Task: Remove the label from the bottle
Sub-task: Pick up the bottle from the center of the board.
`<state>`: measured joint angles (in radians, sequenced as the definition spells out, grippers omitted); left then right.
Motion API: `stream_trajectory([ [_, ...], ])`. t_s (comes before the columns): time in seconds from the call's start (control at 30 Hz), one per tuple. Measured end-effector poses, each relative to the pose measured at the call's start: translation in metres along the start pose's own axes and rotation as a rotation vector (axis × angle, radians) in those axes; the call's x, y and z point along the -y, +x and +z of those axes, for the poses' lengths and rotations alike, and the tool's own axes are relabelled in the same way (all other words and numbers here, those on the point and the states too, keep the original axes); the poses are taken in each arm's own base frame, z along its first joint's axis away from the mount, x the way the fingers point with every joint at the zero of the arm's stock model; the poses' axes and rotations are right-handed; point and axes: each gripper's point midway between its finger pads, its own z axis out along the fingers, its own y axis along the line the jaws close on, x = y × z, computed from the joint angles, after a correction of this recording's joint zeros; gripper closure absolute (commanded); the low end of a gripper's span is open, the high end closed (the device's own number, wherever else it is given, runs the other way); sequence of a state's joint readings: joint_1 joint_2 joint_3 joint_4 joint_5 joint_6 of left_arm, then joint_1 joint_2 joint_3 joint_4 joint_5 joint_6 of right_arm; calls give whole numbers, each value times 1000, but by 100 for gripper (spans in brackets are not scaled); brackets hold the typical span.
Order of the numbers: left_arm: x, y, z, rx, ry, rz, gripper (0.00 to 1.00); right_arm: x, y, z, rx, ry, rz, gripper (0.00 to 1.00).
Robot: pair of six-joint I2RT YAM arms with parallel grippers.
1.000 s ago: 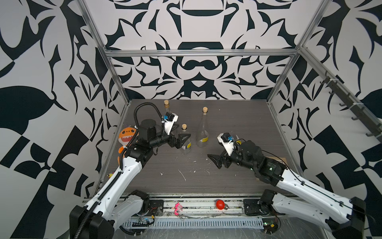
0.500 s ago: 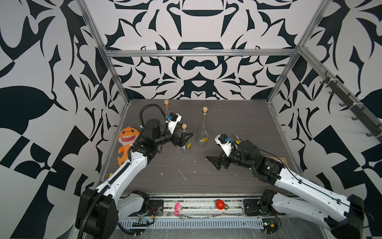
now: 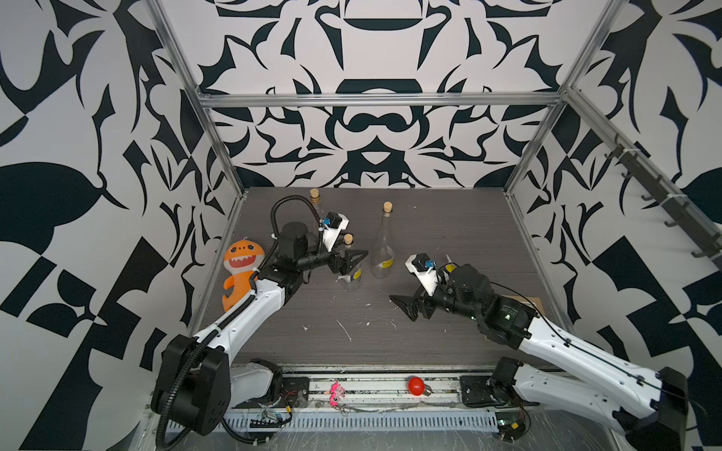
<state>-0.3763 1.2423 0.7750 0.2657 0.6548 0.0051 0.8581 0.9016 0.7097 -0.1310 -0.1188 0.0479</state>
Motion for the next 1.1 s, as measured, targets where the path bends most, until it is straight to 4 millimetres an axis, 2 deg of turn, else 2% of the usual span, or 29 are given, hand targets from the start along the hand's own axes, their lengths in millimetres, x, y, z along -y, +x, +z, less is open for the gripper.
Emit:
stream_trajectory([
  [0.13, -1, 1, 3, -6, 9, 10, 25, 0, 0, 0, 0, 0, 0, 3],
  [0.37, -9, 8, 12, -24, 15, 14, 39, -1, -3, -4, 15, -2, -1, 3],
  [0.43, -10, 10, 14, -29, 15, 16, 46, -1, -4, -5, 18, -3, -2, 3],
  [0.6, -12, 6, 16, -23, 16, 26, 54, -2, -5, -6, 22, -6, -2, 3],
  [0.8, -12, -3, 16, -7, 15, 55, 73, -2, -4, -6, 20, -9, -2, 3],
  [1.1, -10, -2, 15, -22, 23, 32, 100, -4, 3, -6, 7, -20, 1, 3],
])
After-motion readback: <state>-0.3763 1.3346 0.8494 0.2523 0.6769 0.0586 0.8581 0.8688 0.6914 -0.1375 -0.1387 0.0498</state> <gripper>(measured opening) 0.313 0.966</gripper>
